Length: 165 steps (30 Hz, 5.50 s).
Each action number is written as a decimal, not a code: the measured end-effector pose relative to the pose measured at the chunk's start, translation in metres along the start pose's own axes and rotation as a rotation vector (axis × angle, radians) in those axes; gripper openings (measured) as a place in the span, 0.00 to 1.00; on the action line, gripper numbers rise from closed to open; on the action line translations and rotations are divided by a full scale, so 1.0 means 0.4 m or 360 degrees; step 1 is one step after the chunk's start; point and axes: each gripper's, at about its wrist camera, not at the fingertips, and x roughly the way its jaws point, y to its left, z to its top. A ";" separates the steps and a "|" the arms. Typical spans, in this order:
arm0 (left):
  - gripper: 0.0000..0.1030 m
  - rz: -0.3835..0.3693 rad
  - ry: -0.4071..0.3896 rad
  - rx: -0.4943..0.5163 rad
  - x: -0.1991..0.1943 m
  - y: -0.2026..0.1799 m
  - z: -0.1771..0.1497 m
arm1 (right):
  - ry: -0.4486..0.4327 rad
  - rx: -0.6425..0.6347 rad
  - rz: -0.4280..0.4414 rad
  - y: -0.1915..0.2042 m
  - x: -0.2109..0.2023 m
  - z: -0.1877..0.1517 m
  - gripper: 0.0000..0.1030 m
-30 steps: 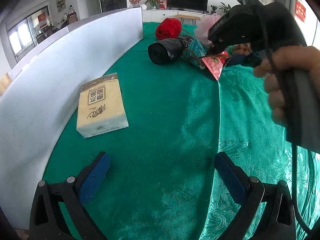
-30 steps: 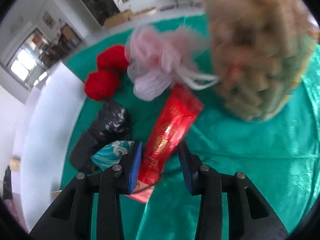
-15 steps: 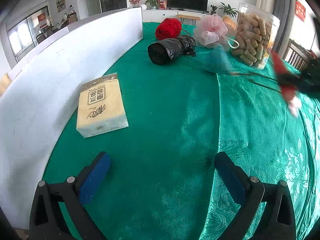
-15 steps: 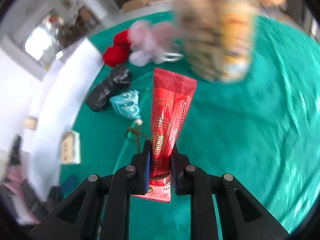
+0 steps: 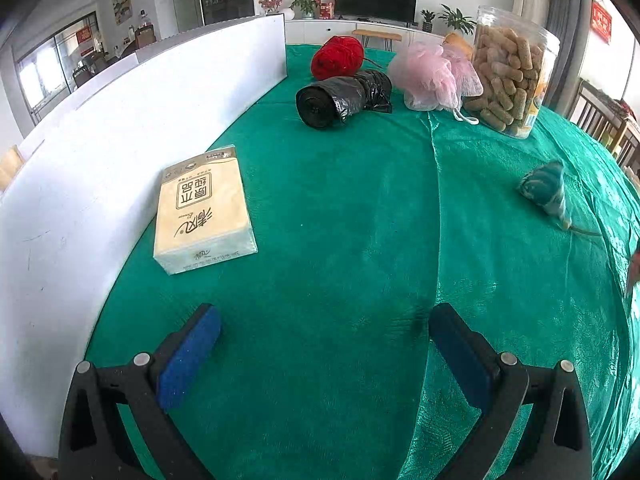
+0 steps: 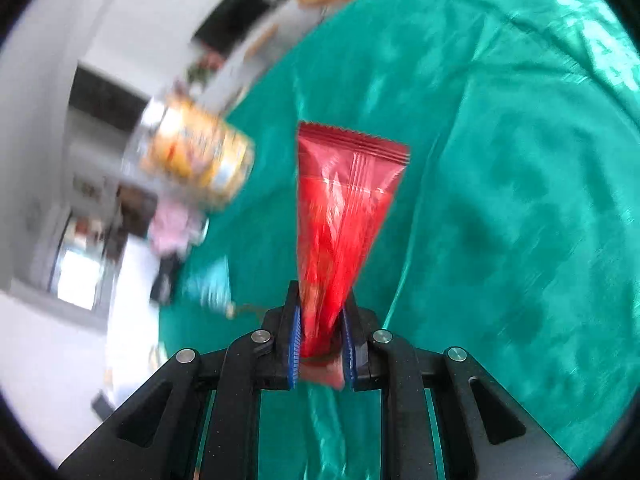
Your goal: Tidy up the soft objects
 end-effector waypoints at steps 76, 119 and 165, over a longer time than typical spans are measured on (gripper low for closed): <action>0.53 -0.0285 0.0066 0.0160 0.038 -0.278 0.099 | 0.0106 -0.1275 -0.0405 0.078 -0.051 -0.191 0.71; 0.24 -0.0364 0.0104 0.0162 0.012 -0.044 0.075 | 0.0448 -0.1277 -0.0272 0.298 0.199 -0.012 0.43; 0.90 -0.0294 -0.0151 -0.0211 -0.321 0.340 0.077 | 0.0304 -0.1633 -0.0177 0.582 0.215 -0.290 0.71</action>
